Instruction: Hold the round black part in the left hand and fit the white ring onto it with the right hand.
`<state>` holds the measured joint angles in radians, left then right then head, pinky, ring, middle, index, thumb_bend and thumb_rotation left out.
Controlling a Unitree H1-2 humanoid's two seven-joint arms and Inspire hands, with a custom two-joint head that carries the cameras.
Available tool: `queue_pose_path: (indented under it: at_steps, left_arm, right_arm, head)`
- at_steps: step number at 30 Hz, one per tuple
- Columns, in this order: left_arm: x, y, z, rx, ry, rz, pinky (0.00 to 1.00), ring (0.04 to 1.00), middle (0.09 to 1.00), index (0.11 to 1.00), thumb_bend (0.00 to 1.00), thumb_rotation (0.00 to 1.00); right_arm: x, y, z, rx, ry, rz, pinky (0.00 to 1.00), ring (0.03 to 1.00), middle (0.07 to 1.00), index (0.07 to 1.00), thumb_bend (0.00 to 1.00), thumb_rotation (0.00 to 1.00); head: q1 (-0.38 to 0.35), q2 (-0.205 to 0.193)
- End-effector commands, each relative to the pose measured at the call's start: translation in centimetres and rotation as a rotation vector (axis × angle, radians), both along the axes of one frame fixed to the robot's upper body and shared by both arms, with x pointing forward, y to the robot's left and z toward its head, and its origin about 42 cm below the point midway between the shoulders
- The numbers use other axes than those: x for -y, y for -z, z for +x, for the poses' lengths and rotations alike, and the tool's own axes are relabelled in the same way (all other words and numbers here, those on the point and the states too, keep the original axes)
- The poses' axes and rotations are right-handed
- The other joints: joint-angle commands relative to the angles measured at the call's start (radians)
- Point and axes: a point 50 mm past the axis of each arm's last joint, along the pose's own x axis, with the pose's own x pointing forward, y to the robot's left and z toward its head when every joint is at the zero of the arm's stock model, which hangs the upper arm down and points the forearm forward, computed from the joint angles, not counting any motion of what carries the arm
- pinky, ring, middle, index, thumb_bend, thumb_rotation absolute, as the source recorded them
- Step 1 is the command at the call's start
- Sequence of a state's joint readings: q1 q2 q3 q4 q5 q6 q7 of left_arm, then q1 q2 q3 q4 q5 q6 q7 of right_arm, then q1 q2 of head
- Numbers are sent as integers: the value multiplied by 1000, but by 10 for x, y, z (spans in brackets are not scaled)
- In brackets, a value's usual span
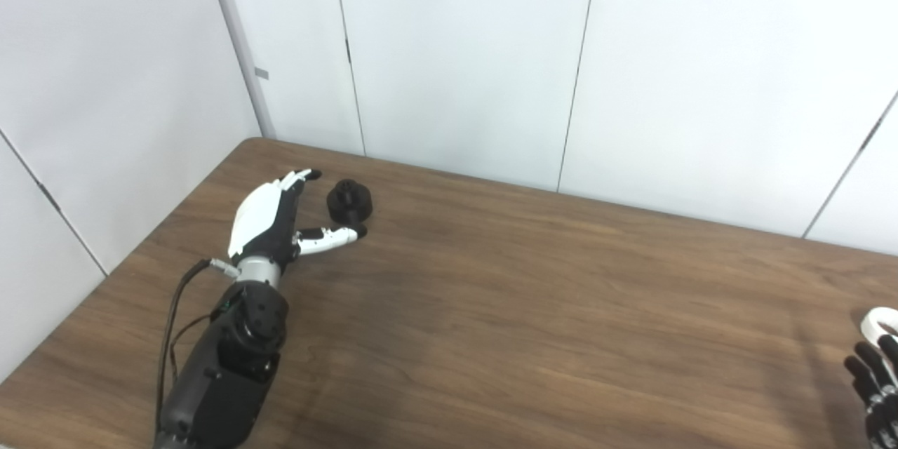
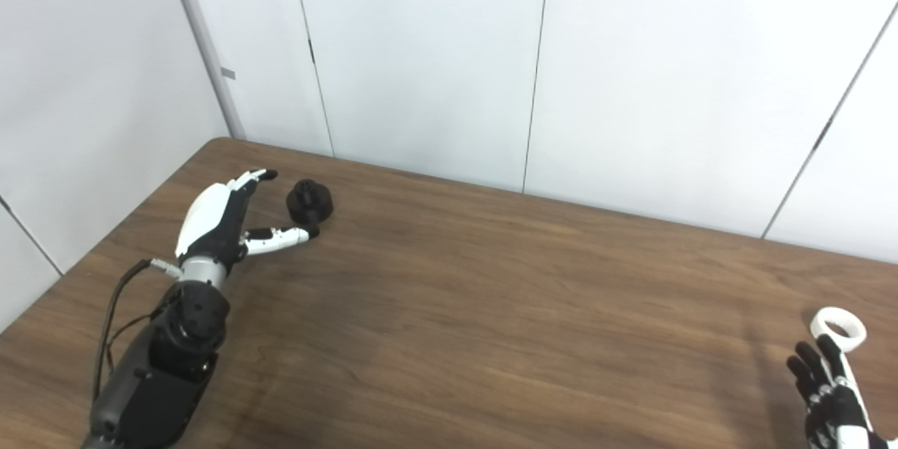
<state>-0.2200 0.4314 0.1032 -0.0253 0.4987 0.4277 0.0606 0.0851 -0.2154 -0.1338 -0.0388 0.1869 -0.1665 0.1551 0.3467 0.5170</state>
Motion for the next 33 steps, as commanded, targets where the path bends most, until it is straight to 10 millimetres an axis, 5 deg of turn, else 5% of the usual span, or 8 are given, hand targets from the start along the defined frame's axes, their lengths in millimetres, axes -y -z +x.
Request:
queue_pose_path:
  at_steps: [1,15,33]
  left_arm:
    - [-7,-27,16,79,-7,60,1000,977,952,879,918,362]
    - [-15,-17,60,0,-67,90,1000,963,929,855,956,364]
    - [-33,-12,90,-154,-103,192,1000,1000,963,861,973,396]
  right_arm:
    - [-8,38,-27,-134,19,49,1000,942,953,972,468,1000]
    - [-9,38,-30,-130,17,41,1000,931,943,966,467,1000]
    - [-10,38,-34,-127,30,15,979,917,939,963,522,1000]
  head:
    - [0,0]
    - [-8,7]
    - [-27,7]
